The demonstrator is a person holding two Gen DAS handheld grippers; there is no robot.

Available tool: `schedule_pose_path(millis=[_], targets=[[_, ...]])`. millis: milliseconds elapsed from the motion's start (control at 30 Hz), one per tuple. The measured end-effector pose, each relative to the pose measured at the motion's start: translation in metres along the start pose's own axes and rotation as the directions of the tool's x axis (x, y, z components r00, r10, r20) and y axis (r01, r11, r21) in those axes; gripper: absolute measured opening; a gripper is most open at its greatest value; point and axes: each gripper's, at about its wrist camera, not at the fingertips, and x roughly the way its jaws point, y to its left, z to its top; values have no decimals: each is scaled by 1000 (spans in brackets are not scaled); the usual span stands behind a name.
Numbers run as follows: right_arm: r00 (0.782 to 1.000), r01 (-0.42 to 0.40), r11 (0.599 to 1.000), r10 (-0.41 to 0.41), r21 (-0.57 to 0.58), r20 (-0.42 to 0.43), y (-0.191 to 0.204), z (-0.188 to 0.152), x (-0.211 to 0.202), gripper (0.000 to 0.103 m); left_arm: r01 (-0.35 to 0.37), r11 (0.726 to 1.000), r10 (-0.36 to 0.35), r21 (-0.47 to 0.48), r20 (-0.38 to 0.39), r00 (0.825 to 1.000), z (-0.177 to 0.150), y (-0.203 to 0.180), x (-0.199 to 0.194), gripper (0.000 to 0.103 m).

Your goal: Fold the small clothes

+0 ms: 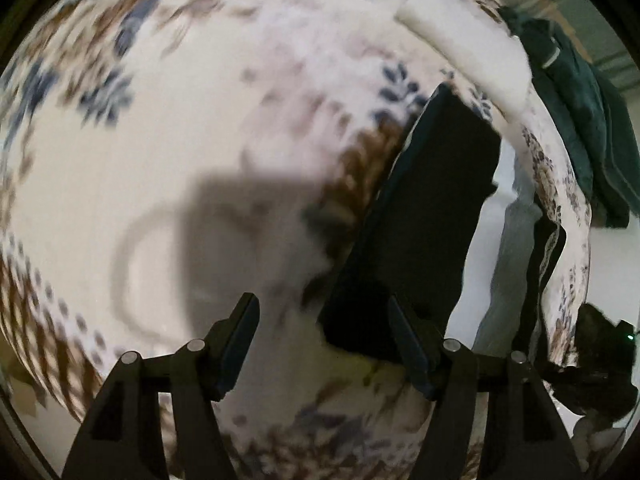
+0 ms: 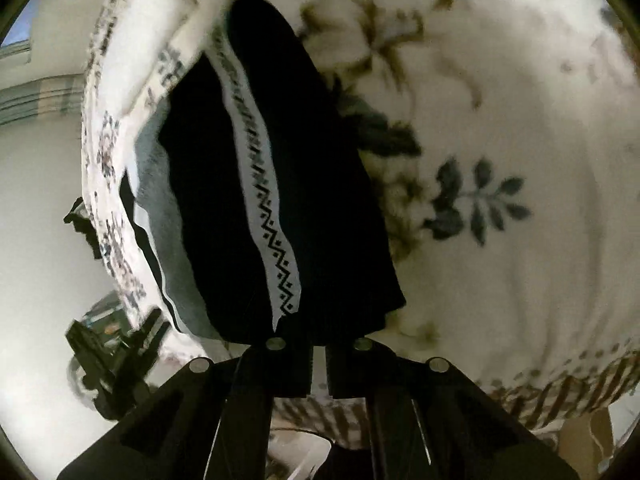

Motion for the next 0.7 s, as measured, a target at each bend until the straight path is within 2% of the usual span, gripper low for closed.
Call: schedule_pose_path(millis=[67,133,200,267,300,333,367,433,500,567,633,667,700], targets=[[998,31,1000,-30,-7,56,0,-8,-26,3,14,999,-14,-29,-4,1000,-9,4,1,64],[992,95,995,-93,-14,85,-8,-9,-44,3,56,996,-56,-62,-8,998,-14,6,5,64],[990,141,990,-141,-24,3,-20,-3,-34,3,94,992,-94,-86,-2,996,-16,6,10,64],[980,142,990,-143,-16,-141,-25,9,-14,4,132,987,-132,-94,10,991,-14,2,14,64],[973,144,990,-144,-12,-180,-23,14,-10,7,147,985,-146,-96,16,989,-13,2,15,64],[970,148,989,-150,-25,-191,-19,18,-11,15,175,980,-174,-98,26,984,-12,0,17,64],[969,170,983,-179,-63,-172,-6,25,-18,19,191,977,-189,-98,33,981,-10,0,17,64],[972,206,969,-218,-134,-84,21,39,-38,47,214,972,-209,-101,51,977,-8,-1,21,64],[983,181,957,-185,-227,5,63,52,-56,60,253,960,-245,-117,76,966,-6,0,24,64],[992,122,938,-124,-324,14,114,70,-52,60,295,947,-282,-128,108,953,-6,3,26,62],[997,61,894,-78,-444,-21,177,93,-23,60,332,934,-314,-134,134,940,-6,6,27,59],[998,39,870,-56,-491,-19,203,99,-9,60,341,931,-324,-128,141,936,-6,7,27,44],[999,5,844,-24,-537,-29,228,106,8,60,343,932,-325,-122,143,935,-6,7,27,34]])
